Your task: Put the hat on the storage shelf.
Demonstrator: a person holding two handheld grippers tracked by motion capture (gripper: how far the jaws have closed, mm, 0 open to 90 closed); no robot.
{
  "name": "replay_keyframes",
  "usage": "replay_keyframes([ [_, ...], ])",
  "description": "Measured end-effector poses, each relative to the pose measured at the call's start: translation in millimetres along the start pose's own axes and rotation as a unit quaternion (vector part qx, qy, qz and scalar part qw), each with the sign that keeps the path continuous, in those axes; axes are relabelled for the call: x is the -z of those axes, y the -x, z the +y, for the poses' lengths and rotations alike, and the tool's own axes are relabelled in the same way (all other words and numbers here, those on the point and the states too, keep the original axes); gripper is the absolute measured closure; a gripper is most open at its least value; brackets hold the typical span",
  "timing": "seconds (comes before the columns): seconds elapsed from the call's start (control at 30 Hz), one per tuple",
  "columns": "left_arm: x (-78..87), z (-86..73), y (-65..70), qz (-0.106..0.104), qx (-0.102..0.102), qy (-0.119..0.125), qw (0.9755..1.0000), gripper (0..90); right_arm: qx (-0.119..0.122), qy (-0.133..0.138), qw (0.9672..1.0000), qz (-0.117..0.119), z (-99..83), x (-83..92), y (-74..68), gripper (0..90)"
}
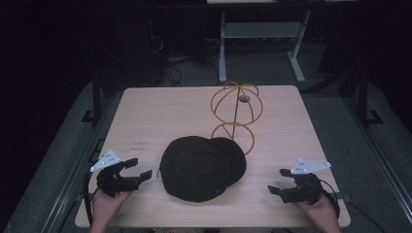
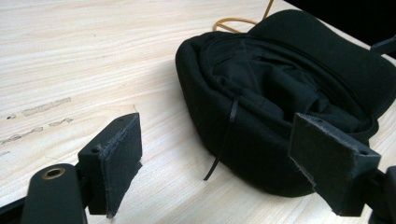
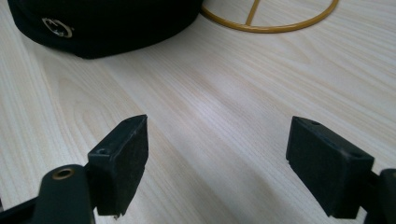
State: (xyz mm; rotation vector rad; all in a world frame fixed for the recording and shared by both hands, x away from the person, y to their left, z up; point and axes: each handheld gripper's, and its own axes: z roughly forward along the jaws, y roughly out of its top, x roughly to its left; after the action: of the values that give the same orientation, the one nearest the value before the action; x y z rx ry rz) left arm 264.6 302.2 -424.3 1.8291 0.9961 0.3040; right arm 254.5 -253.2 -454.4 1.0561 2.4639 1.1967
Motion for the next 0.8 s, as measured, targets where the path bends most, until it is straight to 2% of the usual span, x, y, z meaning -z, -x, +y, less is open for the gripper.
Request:
replay_keyframes([
  [0.33, -0.2, 0.5, 0.5, -0.003, -0.004, -0.001, 1.0000, 16.7, 0.004, 0.005, 1.0000, 0.005, 8.0, 1.6, -6.0, 19.4],
  [0.43, 0.6, -0.7, 0.8, -0.004, 0.000, 0.000, 1.0000, 16.8, 0.012, 0.008, 0.9998, 0.010, 16.2, 2.7, -10.6, 18.8],
  [0.53, -0.7, -1.0, 1.1, 0.003, -0.006, -0.006, 1.0000, 16.7, 0.018, 0.007, 0.9996, 0.020, 24.6, 4.1, -15.0, 18.4],
  [0.7, 0.7, -1.3, -1.5, -0.002, 0.001, 0.000, 1.0000, 16.8, 0.031, 0.005, 0.9991, 0.029, 34.7, 5.7, -23.6, 17.7],
  [0.8, -0.6, -1.4, -2.4, -0.002, 0.000, -0.003, 1.0000, 16.8, 0.049, -0.001, 0.9981, 0.037, 44.4, 5.8, -31.8, 17.8],
])
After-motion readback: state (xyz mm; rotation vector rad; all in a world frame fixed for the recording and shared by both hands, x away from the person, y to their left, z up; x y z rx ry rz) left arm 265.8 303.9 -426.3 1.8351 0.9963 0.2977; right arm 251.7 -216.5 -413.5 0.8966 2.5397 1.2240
